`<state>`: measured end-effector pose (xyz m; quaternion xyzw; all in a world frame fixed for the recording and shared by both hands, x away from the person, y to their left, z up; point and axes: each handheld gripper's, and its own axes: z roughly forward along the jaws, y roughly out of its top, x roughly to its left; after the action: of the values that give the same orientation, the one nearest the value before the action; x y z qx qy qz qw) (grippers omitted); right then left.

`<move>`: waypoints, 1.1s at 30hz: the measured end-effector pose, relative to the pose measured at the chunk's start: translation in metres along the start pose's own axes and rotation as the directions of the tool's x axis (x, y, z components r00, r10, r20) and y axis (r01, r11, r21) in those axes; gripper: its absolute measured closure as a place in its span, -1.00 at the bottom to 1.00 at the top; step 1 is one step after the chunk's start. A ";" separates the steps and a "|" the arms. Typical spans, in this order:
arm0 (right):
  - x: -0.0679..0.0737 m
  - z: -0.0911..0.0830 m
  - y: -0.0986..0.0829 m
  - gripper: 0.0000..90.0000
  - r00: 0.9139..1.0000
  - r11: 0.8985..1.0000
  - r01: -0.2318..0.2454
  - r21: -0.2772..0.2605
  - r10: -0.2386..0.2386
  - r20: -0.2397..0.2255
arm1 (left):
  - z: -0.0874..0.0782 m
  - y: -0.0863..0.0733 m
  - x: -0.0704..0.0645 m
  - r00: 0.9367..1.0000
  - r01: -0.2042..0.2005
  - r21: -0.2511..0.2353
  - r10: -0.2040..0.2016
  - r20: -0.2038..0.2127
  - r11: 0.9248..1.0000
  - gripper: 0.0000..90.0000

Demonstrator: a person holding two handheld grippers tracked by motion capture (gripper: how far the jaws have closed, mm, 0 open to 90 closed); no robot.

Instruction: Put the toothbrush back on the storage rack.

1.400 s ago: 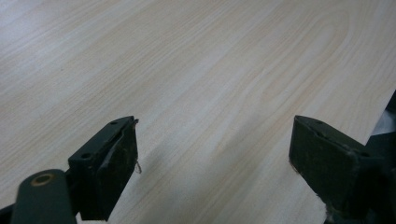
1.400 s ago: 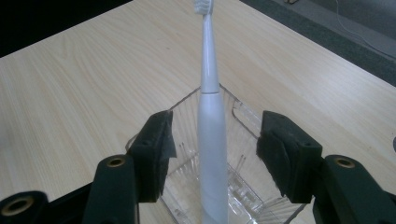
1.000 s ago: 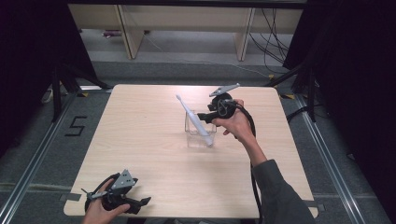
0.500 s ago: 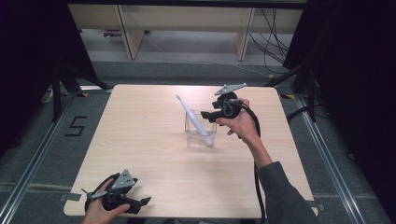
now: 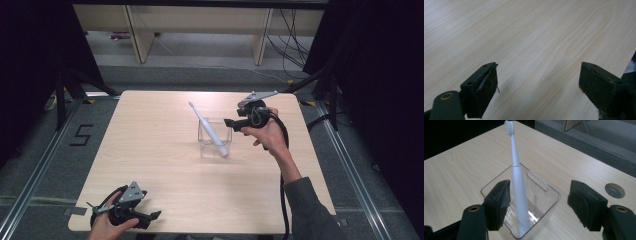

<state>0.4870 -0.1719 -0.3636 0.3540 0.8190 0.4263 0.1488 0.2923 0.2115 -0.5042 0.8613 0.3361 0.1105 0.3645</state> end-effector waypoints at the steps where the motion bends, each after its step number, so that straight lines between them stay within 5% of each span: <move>1: -0.001 -0.001 -0.002 -0.24 1.000 1.000 -0.009 -0.016 0.009 0.005 | 0.000 0.000 0.000 1.000 0.002 0.002 -0.002 0.001 1.000 -0.66; 9: -0.010 -0.014 -0.010 -0.27 1.000 0.999 -0.016 -0.040 0.017 0.011 | 0.000 0.000 0.000 1.000 0.003 -0.002 -0.003 -0.003 1.000 -0.67; 20: -0.005 -0.027 -0.027 -0.28 1.000 0.998 -0.009 -0.067 0.010 0.006 | 0.000 0.000 0.000 1.000 -0.001 0.002 0.001 -0.003 1.000 -0.66; 33: -0.004 -0.034 -0.051 -0.31 1.000 0.999 0.008 -0.036 -0.008 0.007 | 0.000 0.000 0.000 1.000 -0.001 0.003 0.001 -0.005 1.000 -0.67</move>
<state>0.4483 -0.2146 -0.3843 0.3494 0.8122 0.4391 0.1594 0.2923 0.2119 -0.5043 0.8617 0.3369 0.1121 0.3625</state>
